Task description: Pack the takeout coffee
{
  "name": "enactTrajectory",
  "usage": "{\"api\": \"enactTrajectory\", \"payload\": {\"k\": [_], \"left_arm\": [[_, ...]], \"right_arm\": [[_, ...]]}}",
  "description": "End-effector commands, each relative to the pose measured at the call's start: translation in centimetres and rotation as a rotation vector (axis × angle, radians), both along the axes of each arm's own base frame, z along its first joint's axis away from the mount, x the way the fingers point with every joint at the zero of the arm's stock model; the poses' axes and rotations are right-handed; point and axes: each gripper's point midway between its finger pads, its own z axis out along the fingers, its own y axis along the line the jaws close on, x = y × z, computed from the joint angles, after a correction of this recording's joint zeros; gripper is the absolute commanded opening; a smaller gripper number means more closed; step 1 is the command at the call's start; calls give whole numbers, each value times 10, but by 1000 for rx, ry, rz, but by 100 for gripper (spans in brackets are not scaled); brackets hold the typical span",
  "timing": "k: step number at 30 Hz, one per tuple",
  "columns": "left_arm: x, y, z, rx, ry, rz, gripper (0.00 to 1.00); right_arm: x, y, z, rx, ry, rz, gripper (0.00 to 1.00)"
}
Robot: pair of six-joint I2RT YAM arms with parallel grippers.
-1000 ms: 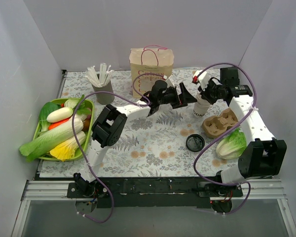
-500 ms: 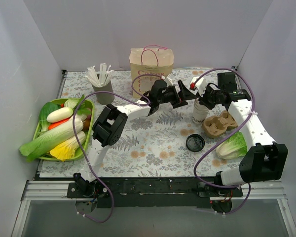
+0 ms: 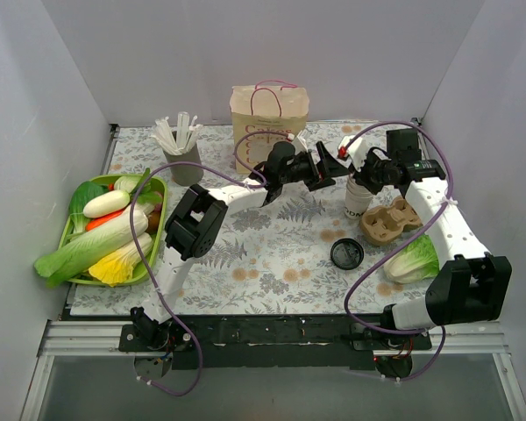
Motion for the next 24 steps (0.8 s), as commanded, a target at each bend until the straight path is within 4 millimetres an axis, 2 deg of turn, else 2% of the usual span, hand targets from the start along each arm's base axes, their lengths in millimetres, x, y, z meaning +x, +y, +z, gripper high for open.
{"api": "enactTrajectory", "payload": {"k": [1, 4, 7, 11, 16, 24], "left_arm": [[-10, -1, 46, -109, -88, -68, 98], [-11, 1, 38, -98, -72, -74, 98], [-13, 2, 21, -69, -46, -74, 98], [-11, 1, 17, -58, -58, -69, 98], [1, -2, 18, -46, -65, -26, 98], [3, 0, 3, -13, -45, -8, 97]], "right_arm": [[16, 0, 16, 7, -78, -19, 1], [19, 0, 20, 19, -91, -33, 1], [21, 2, 24, 30, -104, -36, 1], [22, 3, 25, 38, -104, -32, 1], [18, 8, 25, 53, -87, -12, 1], [14, 17, 32, 58, -98, 11, 1]]}}
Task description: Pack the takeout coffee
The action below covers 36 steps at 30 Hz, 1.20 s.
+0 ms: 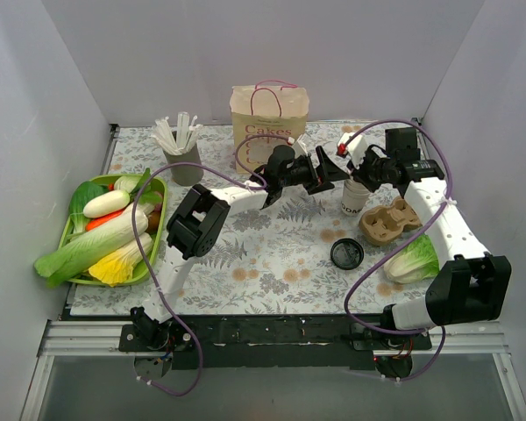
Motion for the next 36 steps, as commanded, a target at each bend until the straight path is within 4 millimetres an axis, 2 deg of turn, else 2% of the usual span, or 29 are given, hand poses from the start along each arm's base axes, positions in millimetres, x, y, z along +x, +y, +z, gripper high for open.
{"api": "enactTrajectory", "payload": {"k": [1, 8, 16, 20, 23, 28, 30, 31, 32, 33, 34, 35, 36], "left_arm": [[7, 1, 13, -3, -37, 22, 97], [10, 1, 1, 26, -44, 31, 97], [11, 0, 0, 33, -65, 29, 97], [11, 1, -1, 32, -69, 28, 97], [7, -1, 12, -2, -103, -1, 97], [3, -1, 41, -55, -169, -50, 98], [9, 9, 47, -39, -147, -28, 98], [10, 14, 49, -34, -128, -18, 98], [7, 22, 42, -19, -108, -17, 98], [7, 32, 56, -27, -128, -19, 98], [6, 40, 57, -11, -163, -25, 98], [3, 46, 54, 12, -170, -31, 98], [0, 56, 42, 53, -171, -31, 98]], "right_arm": [[5, 11, 26, 31, -68, 29, 1], [12, 9, 35, 26, -145, 9, 1], [34, 4, 47, 33, -255, -48, 1], [37, 5, 44, 35, -249, -50, 1], [37, 4, 47, 29, -247, -55, 1], [34, -1, 71, 7, -282, -62, 1], [29, -2, 79, 6, -282, -59, 1], [29, -1, 94, 12, -305, -57, 1], [26, 0, 99, 13, -308, -54, 1], [22, -1, 105, 13, -311, -54, 1], [20, 2, 117, 15, -331, -48, 1], [18, 2, 123, 15, -342, -49, 1], [15, 3, 130, 16, -360, -45, 1]]}}
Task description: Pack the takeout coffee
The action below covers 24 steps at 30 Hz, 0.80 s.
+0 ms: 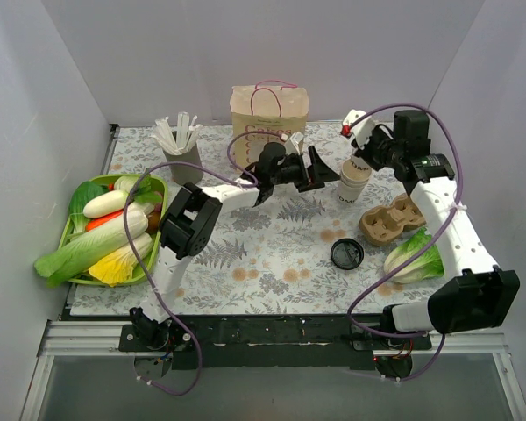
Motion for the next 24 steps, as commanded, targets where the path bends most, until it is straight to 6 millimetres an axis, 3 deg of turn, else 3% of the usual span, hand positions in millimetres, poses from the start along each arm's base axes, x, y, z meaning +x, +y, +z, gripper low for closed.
{"api": "enactTrajectory", "payload": {"k": [1, 3, 4, 6, 7, 8, 10, 11, 13, 14, 15, 16, 18, 21, 24], "left_arm": [[-9, 45, 58, 32, -147, -6, 98], [-21, 66, 35, 124, -201, -35, 98], [-32, 74, 55, 122, -273, -48, 98], [-48, 94, 47, 216, -432, -96, 98], [-62, 108, 27, 273, -453, -119, 98], [-76, 122, 48, 289, -512, -119, 98], [-90, 150, 36, 376, -564, -105, 98], [-96, 167, 52, 400, -581, -61, 98], [-94, 201, 48, 493, -549, 23, 98], [-89, 226, 34, 602, -477, 95, 98], [-83, 248, 42, 631, -461, 159, 98], [-82, 263, 40, 666, -439, 181, 98], [-80, 298, 46, 739, -418, 263, 98], [-89, 318, 57, 773, -478, 312, 98], [-94, 327, 57, 773, -473, 345, 98]], "right_arm": [[-18, 7, 67, 14, -141, 27, 1], [-25, 14, 72, 11, -148, 57, 1], [-31, 24, 69, 11, -137, 90, 1], [-42, 39, 63, 30, -114, 148, 1], [-51, 55, 60, 41, -103, 199, 1], [-60, 66, 56, 58, -85, 248, 1], [-80, 92, 32, 61, -37, 340, 1], [-89, 103, 23, 67, -20, 386, 1], [-115, 128, -5, 54, 26, 489, 1], [-122, 136, -15, 29, 21, 528, 1], [-126, 147, -18, 11, -17, 563, 1], [-147, 161, -44, -27, 8, 636, 1], [-153, 176, -55, -54, -47, 696, 1], [-175, 196, -81, -80, -28, 796, 1], [-190, 217, -92, -55, -29, 879, 1]]}}
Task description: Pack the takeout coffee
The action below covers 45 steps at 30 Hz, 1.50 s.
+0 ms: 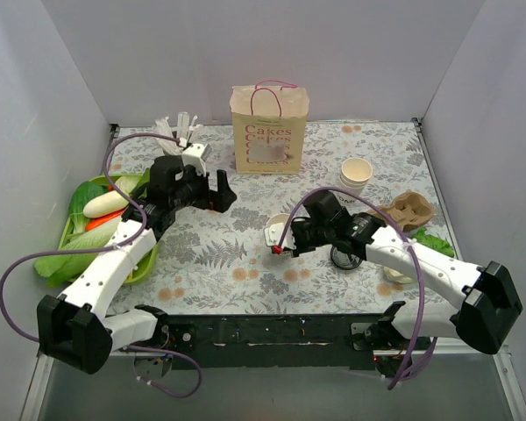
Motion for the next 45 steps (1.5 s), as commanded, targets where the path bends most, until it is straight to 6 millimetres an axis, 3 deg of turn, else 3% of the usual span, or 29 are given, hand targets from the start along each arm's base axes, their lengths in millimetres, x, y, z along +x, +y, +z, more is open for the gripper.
{"api": "enactTrajectory", "payload": {"k": [1, 6, 12, 16, 17, 21, 24, 29, 34, 39, 43, 45], "left_arm": [[-22, 24, -13, 83, 29, 43, 98], [-24, 36, -10, 86, 20, 67, 98], [-23, 36, -7, 81, 15, 66, 98], [-22, 35, -5, 78, 8, 58, 98], [-22, 34, -5, 78, 6, 56, 98], [-18, 31, -3, 73, -4, 42, 98], [-17, 29, -4, 82, -21, 21, 98], [-18, 17, -2, 80, -60, -77, 98], [-29, -5, 11, 86, -170, -306, 98], [-43, -28, 22, 26, -231, -500, 98], [-45, -31, 24, -8, -247, -494, 97], [-46, -30, 23, -19, -227, -470, 97]], "right_arm": [[2, 43, 22, 131, -120, 113, 1], [-1, 64, 16, 121, -90, 173, 1], [-4, 73, 1, 111, -37, 178, 1], [-6, 74, 2, 120, -27, 170, 1], [-6, 74, 2, 118, -25, 166, 4], [-6, 68, 0, 80, -19, 159, 37], [-2, 58, 9, 47, -37, 125, 49], [-8, 26, 15, -19, -41, 70, 52], [-12, -16, 17, -95, -6, -59, 52], [-26, -78, 0, -277, 134, -257, 50], [-24, -130, -7, -367, 215, -385, 42], [-26, -140, -11, -360, 238, -374, 39]]}}
